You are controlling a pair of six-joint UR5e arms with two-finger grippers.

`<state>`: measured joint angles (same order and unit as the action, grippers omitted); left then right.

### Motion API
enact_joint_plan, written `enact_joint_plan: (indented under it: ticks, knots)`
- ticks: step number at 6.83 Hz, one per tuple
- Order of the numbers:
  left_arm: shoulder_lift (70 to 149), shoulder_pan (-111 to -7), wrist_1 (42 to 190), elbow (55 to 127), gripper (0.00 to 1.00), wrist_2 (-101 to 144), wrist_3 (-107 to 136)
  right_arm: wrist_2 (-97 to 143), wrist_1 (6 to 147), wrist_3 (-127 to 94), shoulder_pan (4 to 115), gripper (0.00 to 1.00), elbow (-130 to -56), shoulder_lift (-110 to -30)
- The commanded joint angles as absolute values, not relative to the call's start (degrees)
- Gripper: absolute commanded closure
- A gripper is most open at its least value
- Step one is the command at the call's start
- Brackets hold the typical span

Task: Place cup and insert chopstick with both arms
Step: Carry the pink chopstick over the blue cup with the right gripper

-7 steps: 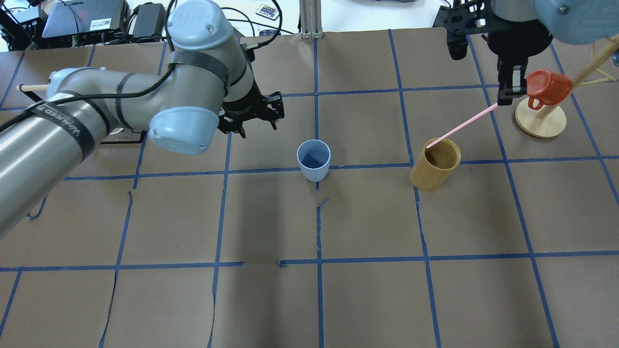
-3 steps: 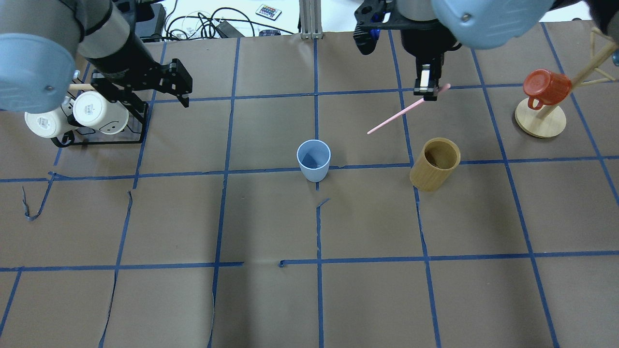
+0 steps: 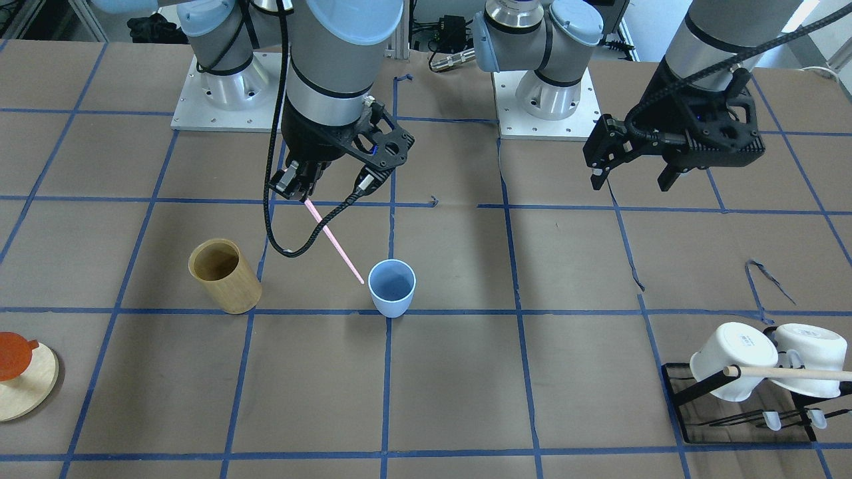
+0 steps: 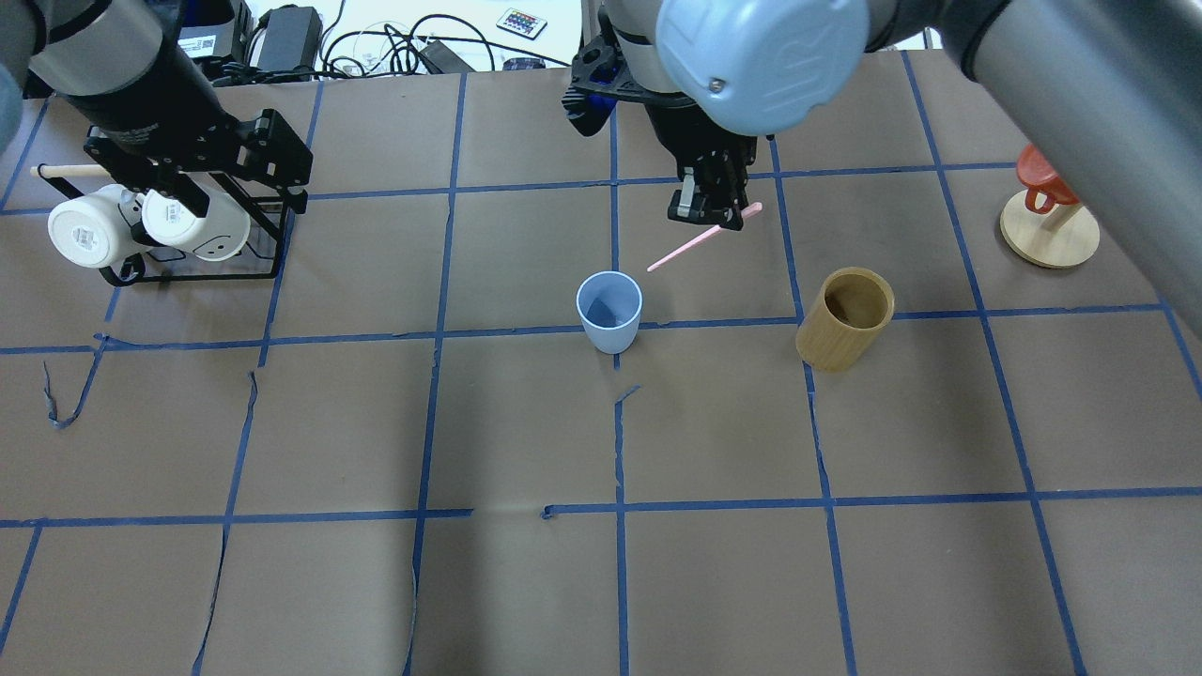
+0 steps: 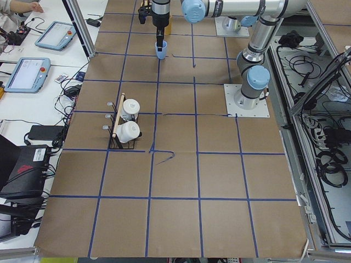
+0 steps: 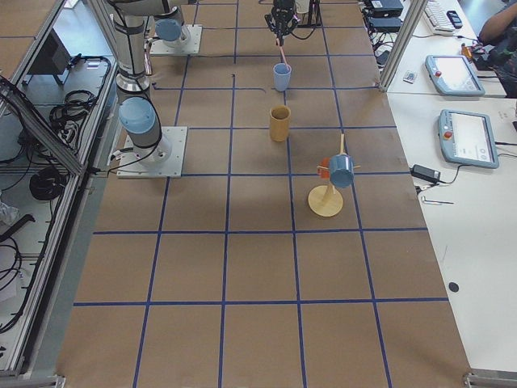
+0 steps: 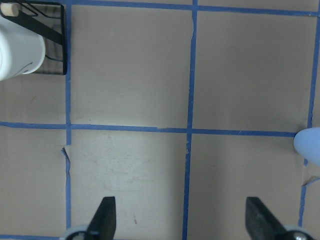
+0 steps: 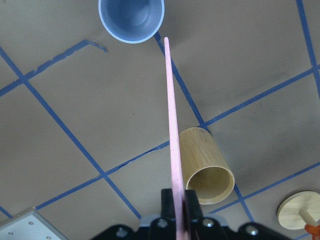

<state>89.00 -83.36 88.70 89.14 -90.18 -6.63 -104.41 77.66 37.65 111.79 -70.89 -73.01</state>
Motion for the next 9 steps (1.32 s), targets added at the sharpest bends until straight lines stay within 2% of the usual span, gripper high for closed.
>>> enact_joint_plan:
  ticks: [1, 5, 8, 9]
  knots:
    - [88.07, -83.67, 89.21, 89.30, 0.07, -89.39, -5.89, -99.87, 73.04, 32.20, 112.67, 0.87, -67.50, -70.85]
    - [87.71, -83.76, 88.77, 91.31, 0.07, -87.45, -5.36, -99.58, 72.60, 28.57, 113.03, 0.85, -67.41, -67.51]
    - [87.11, -83.85, 87.98, 91.23, 0.07, -87.45, -5.45, -97.12, 73.21, 25.31, 114.08, 0.79, -67.33, -66.01]
    - [86.66, -83.85, 87.98, 91.32, 0.07, -87.80, -5.45, -97.12, 73.30, 25.40, 114.08, 0.62, -67.41, -65.83]
